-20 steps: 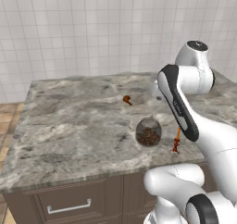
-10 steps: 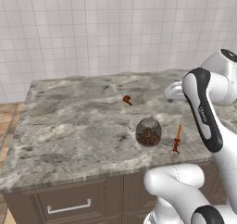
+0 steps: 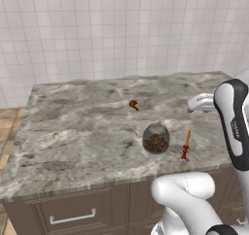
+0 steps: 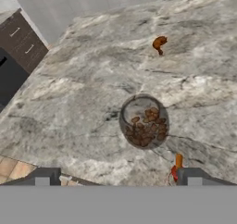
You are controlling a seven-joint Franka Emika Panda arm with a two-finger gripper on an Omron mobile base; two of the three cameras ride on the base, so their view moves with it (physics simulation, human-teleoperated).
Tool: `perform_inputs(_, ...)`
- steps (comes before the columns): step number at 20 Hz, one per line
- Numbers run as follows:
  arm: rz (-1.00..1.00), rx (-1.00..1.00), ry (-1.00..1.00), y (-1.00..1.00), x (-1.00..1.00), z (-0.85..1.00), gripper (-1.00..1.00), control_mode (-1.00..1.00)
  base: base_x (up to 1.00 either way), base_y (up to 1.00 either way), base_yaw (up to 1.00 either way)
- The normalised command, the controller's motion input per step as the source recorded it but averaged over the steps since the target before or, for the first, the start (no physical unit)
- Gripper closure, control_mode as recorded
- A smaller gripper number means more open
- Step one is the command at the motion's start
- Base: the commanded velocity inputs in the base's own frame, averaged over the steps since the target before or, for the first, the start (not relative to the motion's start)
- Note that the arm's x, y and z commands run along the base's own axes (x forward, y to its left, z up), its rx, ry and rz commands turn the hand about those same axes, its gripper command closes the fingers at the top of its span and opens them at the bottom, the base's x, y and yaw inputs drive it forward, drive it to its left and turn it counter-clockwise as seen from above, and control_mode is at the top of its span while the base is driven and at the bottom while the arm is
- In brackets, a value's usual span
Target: Pick the jar and candle from the dining table and place them in the open cabinet. Close the cabinet after placing the objects.
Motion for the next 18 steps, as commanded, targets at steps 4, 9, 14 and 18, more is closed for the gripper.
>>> perform_inputs(4, 0.17, 0.01, -0.11, -0.22, -0.19, -0.08, -1.00, -1.00, 0.00, 0.00, 0.00)
perform_inputs(9, 0.17, 0.00, -0.05, -0.22, -0.14, -0.09, -1.00, -1.00, 0.00, 0.00, 0.00)
perform_inputs(14, 0.17, 0.00, 0.00, -0.19, -0.11, -0.13, -1.00, -1.00, 0.00, 0.00, 0.00)
perform_inputs(18, 0.21, 0.00, -0.05, -0.11, -0.13, -0.17, -1.00, -1.00, 0.00, 0.00, 0.00)
